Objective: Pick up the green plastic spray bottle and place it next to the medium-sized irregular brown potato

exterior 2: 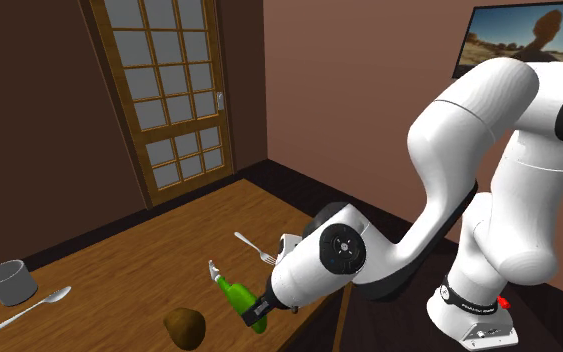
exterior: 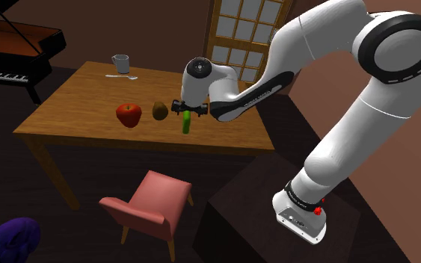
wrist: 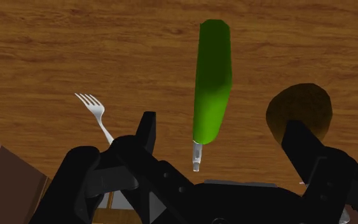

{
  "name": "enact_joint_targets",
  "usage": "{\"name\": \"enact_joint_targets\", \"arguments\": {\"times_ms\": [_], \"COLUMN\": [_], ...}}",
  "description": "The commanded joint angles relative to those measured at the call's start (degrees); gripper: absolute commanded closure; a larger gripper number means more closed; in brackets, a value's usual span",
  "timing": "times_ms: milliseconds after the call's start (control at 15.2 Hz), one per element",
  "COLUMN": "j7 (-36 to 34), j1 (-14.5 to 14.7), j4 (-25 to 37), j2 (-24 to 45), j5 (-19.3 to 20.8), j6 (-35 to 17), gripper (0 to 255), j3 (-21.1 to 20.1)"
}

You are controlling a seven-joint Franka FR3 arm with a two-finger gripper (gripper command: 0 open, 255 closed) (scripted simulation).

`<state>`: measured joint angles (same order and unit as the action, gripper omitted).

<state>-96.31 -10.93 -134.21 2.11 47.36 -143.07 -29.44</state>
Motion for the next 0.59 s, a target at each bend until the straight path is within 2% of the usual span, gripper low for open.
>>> {"name": "enact_joint_targets", "arguments": {"times_ms": [0, 66, 528], "j7": [3.1, 4.3, 4.3], "j1": [0.6, 1.0, 1.1], "j4": [-0.2, -0.4, -0.4], "j2": [-3.3, -4.8, -4.8], "j5": [-4.8, -6.8, -6.8], "j6": [1.9, 2.6, 2.6], "gripper": [0, 0, 0], "j3": [-1.0, -1.3, -1.2]}}
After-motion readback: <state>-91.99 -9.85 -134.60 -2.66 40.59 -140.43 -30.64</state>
